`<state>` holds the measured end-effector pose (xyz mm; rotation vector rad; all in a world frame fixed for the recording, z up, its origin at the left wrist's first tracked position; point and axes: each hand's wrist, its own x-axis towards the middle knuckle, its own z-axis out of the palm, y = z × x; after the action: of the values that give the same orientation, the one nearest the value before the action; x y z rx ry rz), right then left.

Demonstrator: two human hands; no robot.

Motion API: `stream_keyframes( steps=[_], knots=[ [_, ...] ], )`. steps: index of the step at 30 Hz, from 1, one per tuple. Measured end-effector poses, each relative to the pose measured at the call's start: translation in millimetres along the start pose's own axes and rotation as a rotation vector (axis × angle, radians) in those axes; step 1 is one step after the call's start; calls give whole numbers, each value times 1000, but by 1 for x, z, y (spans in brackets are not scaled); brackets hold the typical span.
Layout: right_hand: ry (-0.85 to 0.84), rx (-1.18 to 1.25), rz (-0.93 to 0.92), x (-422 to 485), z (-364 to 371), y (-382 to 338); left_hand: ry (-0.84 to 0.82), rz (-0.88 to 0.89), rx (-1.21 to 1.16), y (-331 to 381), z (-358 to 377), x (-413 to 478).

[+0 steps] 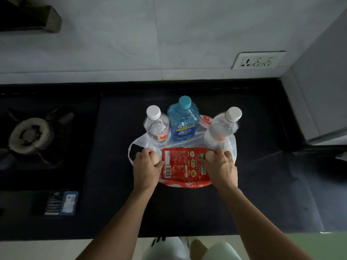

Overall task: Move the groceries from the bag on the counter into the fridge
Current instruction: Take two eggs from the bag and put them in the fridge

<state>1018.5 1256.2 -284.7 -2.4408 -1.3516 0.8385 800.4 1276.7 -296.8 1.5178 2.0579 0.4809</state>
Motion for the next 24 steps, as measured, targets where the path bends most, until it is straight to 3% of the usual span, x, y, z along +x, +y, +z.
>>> stream_keyframes(
  steps=[4,8,13,18,24],
  knots=[
    [-11,66,-14,3,-3,1,-23,21,-12,-1,-11,-5],
    [-3,285,-12,-1,-17,5,-73,132,-128,6,-24,-19],
    [-160,580,28,-14,-43,-1,-253,79,-438,40,-40,-36],
    [-297,645,-147,-38,-77,-20,-342,56,-614,84,-57,-52],
    [-226,638,-307,-58,-104,-33,-302,113,-781,127,-70,-70]
  ],
)
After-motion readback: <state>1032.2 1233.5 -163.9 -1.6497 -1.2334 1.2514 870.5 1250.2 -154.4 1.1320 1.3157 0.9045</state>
